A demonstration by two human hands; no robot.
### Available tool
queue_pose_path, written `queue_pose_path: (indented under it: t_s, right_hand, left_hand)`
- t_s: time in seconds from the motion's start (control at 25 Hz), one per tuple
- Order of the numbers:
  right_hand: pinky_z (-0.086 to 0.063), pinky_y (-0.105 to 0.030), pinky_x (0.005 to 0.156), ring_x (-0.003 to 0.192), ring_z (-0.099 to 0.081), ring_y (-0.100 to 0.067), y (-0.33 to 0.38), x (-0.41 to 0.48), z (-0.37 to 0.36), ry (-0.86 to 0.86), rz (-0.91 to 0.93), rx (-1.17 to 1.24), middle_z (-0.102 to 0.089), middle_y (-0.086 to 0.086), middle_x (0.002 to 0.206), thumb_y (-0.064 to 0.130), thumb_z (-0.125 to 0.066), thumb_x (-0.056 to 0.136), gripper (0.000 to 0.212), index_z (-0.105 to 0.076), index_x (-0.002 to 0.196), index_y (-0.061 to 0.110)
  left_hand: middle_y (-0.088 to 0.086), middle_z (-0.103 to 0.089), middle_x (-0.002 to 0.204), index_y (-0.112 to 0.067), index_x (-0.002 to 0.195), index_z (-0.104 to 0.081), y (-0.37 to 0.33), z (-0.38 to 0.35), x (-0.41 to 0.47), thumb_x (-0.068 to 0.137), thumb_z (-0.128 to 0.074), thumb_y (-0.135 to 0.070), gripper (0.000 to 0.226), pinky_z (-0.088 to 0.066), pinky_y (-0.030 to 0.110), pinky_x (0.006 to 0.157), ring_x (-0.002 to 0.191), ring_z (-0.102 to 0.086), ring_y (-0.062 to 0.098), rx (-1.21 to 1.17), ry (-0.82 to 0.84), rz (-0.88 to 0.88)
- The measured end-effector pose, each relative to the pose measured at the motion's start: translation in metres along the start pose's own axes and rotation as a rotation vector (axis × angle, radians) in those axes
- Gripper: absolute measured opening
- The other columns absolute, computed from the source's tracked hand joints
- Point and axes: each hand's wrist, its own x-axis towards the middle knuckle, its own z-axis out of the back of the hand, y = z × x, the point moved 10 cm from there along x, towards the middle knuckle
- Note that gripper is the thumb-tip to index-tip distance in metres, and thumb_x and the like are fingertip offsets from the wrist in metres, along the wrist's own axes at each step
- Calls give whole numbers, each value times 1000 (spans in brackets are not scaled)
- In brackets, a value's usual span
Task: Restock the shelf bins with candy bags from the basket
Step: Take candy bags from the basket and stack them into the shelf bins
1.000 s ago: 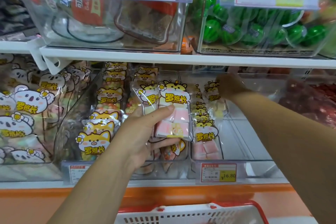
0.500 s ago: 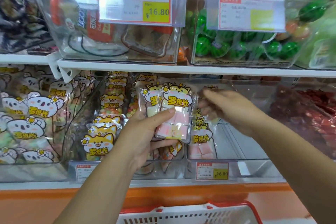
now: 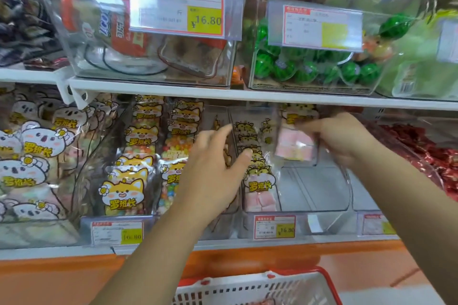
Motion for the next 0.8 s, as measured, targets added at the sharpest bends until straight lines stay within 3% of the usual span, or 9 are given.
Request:
queue_pose_path:
  t_s: [0.08,0.16,0.24,0.36,0.44,0.52,0.6,0.68,0.8]
  right_hand:
    - [-42,-17,54,74,-59,-22,-10,30,12,-118,-14,-528,-59,-11,92,7,-61,89,14,-62,103,2]
    - [-37,-12,59,103,-55,-24,-34,52,-3,-100,-84,-789,-57,-9,114,11,-49,97,26,-54,121,4]
    - [-47,-22,69,102,-56,-24,-62,74,-16,-57,-119,-629,-53,-15,132,3,-53,93,46,-38,136,6]
    - [-52,-36,63,80,-62,-23,-91,86,-20,-16,-110,-489,-48,-17,138,-11,-63,81,79,-23,144,13]
    - [-55,-38,77,99,-61,-29,-99,85,-26,23,-55,-562,-43,-19,142,-6,-68,79,91,-14,148,16]
    - [-48,-34,92,129,-44,-32,-82,83,-30,-1,132,-721,-26,-16,153,-3,-72,76,104,-5,153,22]
    - [-44,-31,95,141,-27,-29,-67,85,-36,-14,284,-1007,-8,-11,159,-4,-71,76,104,-6,153,21]
    - [-30,-33,109,143,-20,-31,-68,88,-48,43,369,-1375,-18,-11,156,5,-67,82,86,-16,152,15]
    - [-12,-35,118,148,-6,-31,-88,91,-56,215,272,-1465,-10,-7,161,1,-53,91,77,-12,154,14]
  left_hand:
    - [-15,-18,157,-34,153,-15,8,-19,-2,97,-43,-50,64,-20,28,114,143,-18,6,75,76,-40]
    - [-16,-8,161,-33,155,-7,21,-37,-4,99,-39,-49,66,-12,29,119,147,-8,4,91,151,-34]
    - [-16,-5,162,-34,155,-6,31,-45,-4,100,-34,-51,64,-11,30,121,148,-4,3,67,191,-3]
    - [-18,-5,161,-36,154,-8,35,-50,-5,100,-29,-53,61,-9,28,120,147,-2,0,70,209,9]
    - [-19,-7,161,-37,154,-9,34,-49,-4,100,-30,-53,60,-10,28,119,147,-3,-1,66,202,4]
    - [-19,-8,160,-37,154,-10,34,-49,-4,100,-31,-53,60,-11,28,119,146,-4,-1,57,195,7]
    - [-19,-9,161,-37,154,-10,33,-49,-4,100,-31,-52,60,-11,28,120,146,-5,-1,57,185,2]
    - [-18,-10,161,-37,154,-11,34,-49,-4,100,-32,-52,60,-12,29,120,147,-5,0,57,178,2]
    - [-18,-10,160,-37,154,-12,34,-50,-4,100,-32,-52,60,-11,27,119,146,-5,-1,53,178,5]
